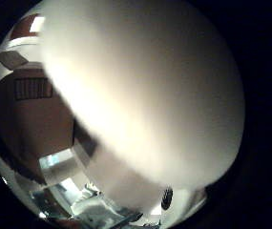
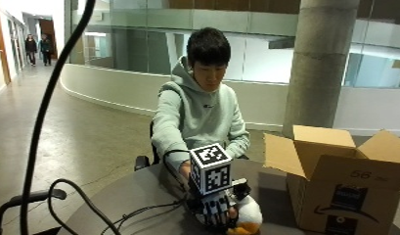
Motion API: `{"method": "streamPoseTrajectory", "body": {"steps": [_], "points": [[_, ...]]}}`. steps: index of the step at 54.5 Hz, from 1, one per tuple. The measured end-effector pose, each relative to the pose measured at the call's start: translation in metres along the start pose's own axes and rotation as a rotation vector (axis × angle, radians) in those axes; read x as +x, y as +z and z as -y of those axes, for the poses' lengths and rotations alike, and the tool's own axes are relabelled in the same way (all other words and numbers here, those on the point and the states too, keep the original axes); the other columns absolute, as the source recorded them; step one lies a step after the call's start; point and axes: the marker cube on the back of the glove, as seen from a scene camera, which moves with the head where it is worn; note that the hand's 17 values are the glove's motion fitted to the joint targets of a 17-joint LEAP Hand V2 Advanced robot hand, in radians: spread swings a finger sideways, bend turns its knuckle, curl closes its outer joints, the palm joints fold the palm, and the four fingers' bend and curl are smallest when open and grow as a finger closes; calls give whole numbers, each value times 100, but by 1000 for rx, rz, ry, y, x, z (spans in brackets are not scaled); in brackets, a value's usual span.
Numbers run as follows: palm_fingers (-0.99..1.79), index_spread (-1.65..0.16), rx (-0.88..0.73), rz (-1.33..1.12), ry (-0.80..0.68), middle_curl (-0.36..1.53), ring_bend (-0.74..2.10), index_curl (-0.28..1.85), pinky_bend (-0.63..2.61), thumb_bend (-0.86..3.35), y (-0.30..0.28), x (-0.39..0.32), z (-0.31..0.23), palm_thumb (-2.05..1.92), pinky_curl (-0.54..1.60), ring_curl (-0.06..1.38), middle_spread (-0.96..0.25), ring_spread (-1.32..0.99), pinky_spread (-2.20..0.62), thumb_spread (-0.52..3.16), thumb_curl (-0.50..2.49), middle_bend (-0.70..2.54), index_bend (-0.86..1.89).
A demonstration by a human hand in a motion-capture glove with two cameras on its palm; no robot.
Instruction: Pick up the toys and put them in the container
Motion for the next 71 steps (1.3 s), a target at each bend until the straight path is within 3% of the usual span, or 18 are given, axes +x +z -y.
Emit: {"method": "streamPoseTrajectory", "body": {"steps": [15, 29, 41, 46, 60, 63, 65, 68, 71], "points": [[125, -18, -101, 49, -73, 68, 116, 36, 88, 14, -7, -6, -21, 92, 43, 53, -19, -33, -40, 61, 74, 90, 62], [111, -23, -133, 26, -74, 80, 130, 54, 108, 9, -81, -17, -63, 84, 55, 61, -24, -37, -42, 38, 84, 108, 86], [106, -25, 11, 36, -175, 86, 138, 65, 113, 7, -202, -60, -76, 82, 60, 65, -26, -37, -42, 26, 91, 115, 93], [104, -25, 166, 67, -212, 88, 139, 70, 114, 6, -242, -113, -89, 81, 62, 66, -26, -37, -42, 22, 93, 117, 94], [97, -26, 564, 214, -382, 91, 142, 81, 116, 3, -263, -241, -87, 78, 65, 68, -25, -37, -42, 18, 100, 119, 92], [74, -26, 536, 209, -423, 89, 142, 81, 122, 0, -246, -269, -85, 74, 66, 68, -25, -35, -42, 28, 99, 110, 74], [65, -26, 428, 184, -444, 88, 140, 82, 122, -1, -229, -283, -81, 72, 66, 68, -26, -34, -41, 32, 98, 107, 69], [-15, -25, 258, 141, -452, 80, 119, 79, 119, -7, -206, -292, -72, 56, 67, 64, -22, -31, -32, 57, 93, 80, 53], [-52, -26, 199, 121, -465, 70, 89, 70, 117, -9, -192, -296, -67, 44, 63, 56, -16, -25, -21, 74, 86, 57, 41]]}}
